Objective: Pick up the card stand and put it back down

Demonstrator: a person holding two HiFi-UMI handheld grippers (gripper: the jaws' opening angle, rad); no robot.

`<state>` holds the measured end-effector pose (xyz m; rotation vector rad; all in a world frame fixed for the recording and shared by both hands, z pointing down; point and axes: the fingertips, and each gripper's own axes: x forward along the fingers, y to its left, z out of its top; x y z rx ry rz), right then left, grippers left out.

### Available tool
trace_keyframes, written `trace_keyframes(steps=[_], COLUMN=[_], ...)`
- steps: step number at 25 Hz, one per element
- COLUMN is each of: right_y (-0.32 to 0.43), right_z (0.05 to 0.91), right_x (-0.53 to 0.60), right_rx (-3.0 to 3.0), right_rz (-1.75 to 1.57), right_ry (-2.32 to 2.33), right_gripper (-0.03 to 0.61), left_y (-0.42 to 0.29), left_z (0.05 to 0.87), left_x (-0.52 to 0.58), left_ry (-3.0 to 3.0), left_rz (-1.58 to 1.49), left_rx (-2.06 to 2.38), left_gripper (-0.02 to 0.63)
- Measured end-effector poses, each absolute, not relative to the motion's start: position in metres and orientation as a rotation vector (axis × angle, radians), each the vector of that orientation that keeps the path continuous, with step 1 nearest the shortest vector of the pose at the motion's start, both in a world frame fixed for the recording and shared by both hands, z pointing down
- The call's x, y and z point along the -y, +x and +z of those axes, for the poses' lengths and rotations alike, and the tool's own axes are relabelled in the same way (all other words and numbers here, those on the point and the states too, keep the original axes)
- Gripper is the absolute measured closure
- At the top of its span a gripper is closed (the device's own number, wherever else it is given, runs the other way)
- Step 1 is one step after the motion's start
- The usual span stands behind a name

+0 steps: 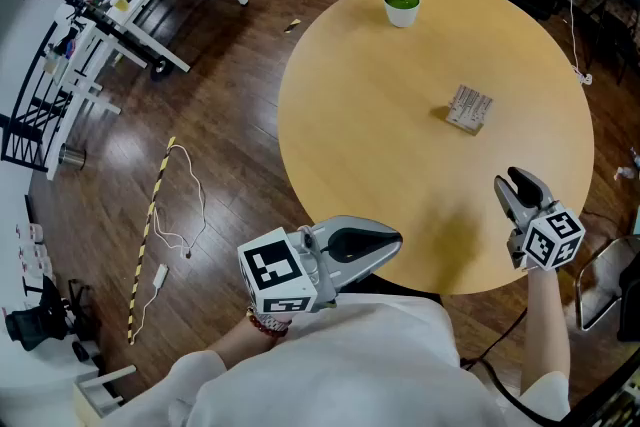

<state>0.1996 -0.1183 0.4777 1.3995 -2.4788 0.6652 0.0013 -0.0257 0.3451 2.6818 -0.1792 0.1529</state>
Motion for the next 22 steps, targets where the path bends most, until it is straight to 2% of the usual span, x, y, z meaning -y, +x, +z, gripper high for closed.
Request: trace_keyframes(steps=[4,8,13,17,22], right_y=[0.226,0.236,0.225,0.207,0.189], right_z=[0.507,0.556,0.602,0.620,0.622], right_x=[0.173,0.219,0.264,0.277,0.289], right_rx=[2.446,2.381,2.352,2.389,2.464], right_rz=[0.603,0.521,0.471,0.438,0.421], right_ry=[1.312,1.189,1.041,0.945,0.882], right_gripper=[0.428,0.375,0.373,0.311,0.342], left_y=[0.042,0.072,0.085,0.092,0.099], left_z=[0.326,0.334,0.355,0.368,0.382], left_x=[0.040,0.057,0.071,0.073,0.079], left_ry=[2.689,2.704,2.662,2.637,2.600], left_rz=[0.073,0.124,0.196,0.244,0.276], left_rx=[0.117,0.112,0.140,0.171,0.194], left_gripper=[0.626,0.626,0.626,0.626,0.626])
